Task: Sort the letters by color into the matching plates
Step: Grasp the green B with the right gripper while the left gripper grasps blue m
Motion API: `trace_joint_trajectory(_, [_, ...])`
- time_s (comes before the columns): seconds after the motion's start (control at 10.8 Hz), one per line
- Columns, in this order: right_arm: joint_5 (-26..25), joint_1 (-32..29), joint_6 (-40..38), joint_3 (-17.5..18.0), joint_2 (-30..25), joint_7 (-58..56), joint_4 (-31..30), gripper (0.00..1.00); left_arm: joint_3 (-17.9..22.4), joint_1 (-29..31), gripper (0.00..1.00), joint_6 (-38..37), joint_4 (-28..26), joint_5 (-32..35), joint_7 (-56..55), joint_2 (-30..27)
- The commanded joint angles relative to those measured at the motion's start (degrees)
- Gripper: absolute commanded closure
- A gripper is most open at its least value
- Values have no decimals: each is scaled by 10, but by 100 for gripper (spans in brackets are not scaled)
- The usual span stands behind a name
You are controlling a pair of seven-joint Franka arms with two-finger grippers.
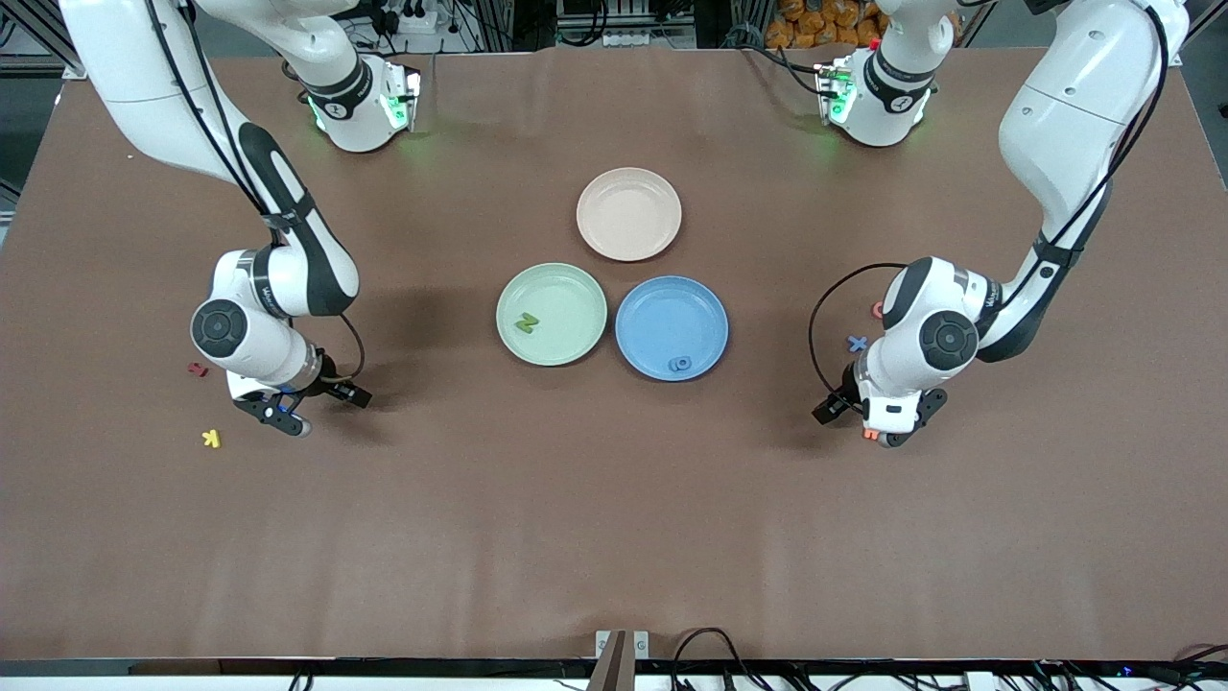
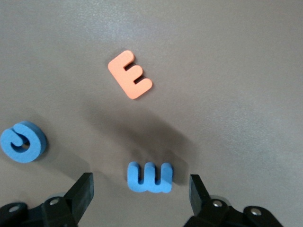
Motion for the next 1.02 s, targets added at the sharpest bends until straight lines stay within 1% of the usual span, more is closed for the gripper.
trace_joint_trajectory(0.0, [-16,-14,12,9,-14,-4,-19,27,-2,-3,11,3,26,15,7,24])
trace_joint_trajectory(0.19, [-24,-15,16,9,-13,-4,-19,29,-2,-3,18,3,27,15,9,25])
trace_joint_trajectory(0.28, [-27,-17,20,9,-12,-4,-19,33,-2,-3,24,3,28,15,9,25])
trace_joint_trajectory(0.37, [-28,-18,21,9,-11,-5,-19,36,-2,-3,34,3,27,15,9,25])
trace_joint_trajectory(0.56, [-33,-18,21,10,-10,-5,-19,44,-2,-4,67,0,27,15,9,22])
trace_joint_trajectory(0.65, [-35,-18,21,10,-10,-4,-19,45,-2,-4,87,-3,27,15,8,21])
trace_joint_trajectory(0.74, [-35,-18,21,10,-10,-4,-19,45,-2,-7,100,-16,28,15,8,19])
trace_joint_trajectory(0.93, [-35,-18,21,10,-9,-4,-19,45,-4,-8,100,-34,32,15,7,13])
